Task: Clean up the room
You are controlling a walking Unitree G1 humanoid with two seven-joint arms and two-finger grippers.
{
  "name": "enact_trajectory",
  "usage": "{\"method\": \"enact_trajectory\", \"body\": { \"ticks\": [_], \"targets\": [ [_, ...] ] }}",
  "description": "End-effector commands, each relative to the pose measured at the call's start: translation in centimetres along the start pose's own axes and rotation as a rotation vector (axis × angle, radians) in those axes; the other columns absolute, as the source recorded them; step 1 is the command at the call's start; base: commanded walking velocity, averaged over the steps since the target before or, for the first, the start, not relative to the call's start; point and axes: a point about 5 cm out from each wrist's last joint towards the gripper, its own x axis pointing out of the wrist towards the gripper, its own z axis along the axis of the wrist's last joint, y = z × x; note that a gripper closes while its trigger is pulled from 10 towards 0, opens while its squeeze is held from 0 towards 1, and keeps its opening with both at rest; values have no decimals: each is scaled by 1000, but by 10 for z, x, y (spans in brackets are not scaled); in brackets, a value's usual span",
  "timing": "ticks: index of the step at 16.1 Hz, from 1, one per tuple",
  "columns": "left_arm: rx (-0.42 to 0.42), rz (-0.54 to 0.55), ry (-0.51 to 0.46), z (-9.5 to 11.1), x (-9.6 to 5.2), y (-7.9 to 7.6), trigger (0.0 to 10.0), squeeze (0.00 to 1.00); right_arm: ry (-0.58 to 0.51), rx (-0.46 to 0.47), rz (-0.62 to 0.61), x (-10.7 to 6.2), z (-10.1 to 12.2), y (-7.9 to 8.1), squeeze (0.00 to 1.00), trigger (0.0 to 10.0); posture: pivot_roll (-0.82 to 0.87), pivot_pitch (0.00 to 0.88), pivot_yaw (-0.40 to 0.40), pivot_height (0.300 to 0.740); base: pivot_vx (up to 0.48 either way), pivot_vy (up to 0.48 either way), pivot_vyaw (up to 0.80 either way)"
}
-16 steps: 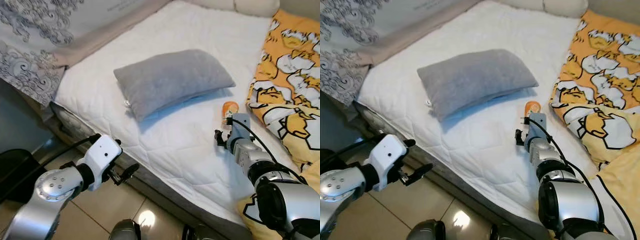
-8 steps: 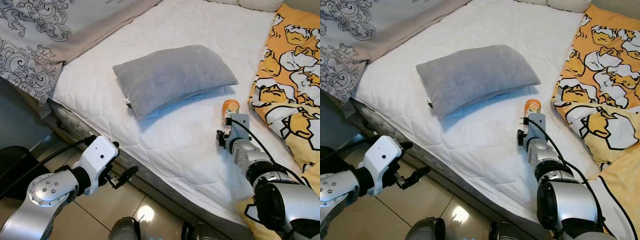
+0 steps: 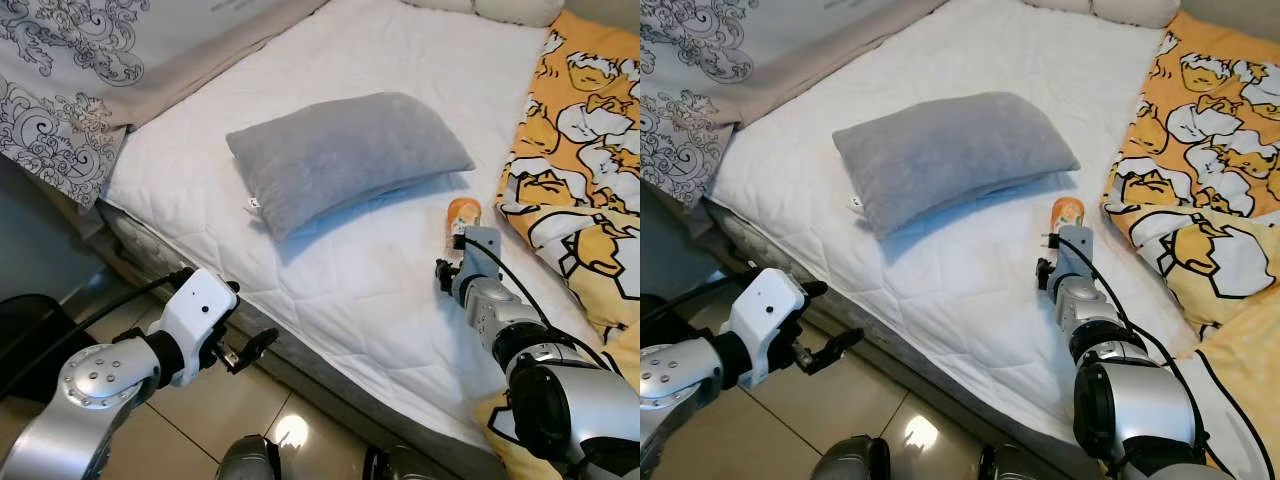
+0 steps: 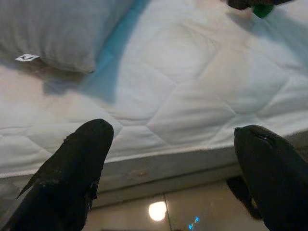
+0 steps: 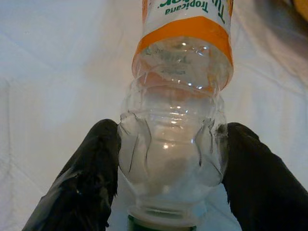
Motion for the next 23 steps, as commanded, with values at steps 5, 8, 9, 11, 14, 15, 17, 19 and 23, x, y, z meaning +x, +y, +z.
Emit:
{"method": "enact_trajectory", "body": {
  "ticks": [5, 8, 9, 11, 14, 15, 17, 19, 23],
  "targets": [
    [-34, 130, 6, -13, 31, 12, 10000, 0, -94, 58, 43, -3, -10, -6, 0, 0, 139, 0, 4, 740, 0, 0, 0],
    [-31, 365, -72, 2, 72, 54, 10000, 0, -217, 84, 59, -15, -18, -15, 0, 0, 79, 0, 25, 740, 0, 0, 0],
    [-27, 396, -89, 6, 77, 61, 10000, 0, -233, 83, 62, -17, -18, -16, 0, 0, 74, 0, 27, 740, 0, 0, 0],
    [-94, 463, -164, 33, 98, 98, 10000, 0, -301, 14, 53, -30, -23, -18, 0, 0, 30, 0, 40, 740, 0, 0, 0],
    [-70, 378, -154, 30, 100, 99, 10000, 0, -391, 106, 66, -48, -22, -16, 0, 0, 21, 0, 44, 740, 0, 0, 0],
    [-88, 311, -136, 20, 96, 90, 10000, 0, -427, 115, 76, -54, -18, -13, 0, 0, 17, 0, 44, 740, 0, 0, 0],
    [-60, 304, -138, 2, 83, 74, 10000, 0, -433, 165, 148, -66, -13, -1, 0, 0, 21, 0, 31, 740, 0, 0, 0],
    [-78, 448, -185, -7, 64, 79, 10000, 0, -441, 149, 198, -74, -10, 11, 0, 0, 30, 0, 19, 740, 0, 0, 0],
    [-242, 747, -303, 5, 46, 127, 10000, 0, -376, 82, 216, -77, -19, 18, 0, 0, 57, 0, -8, 740, 0, 0, 0]
  ]
}}
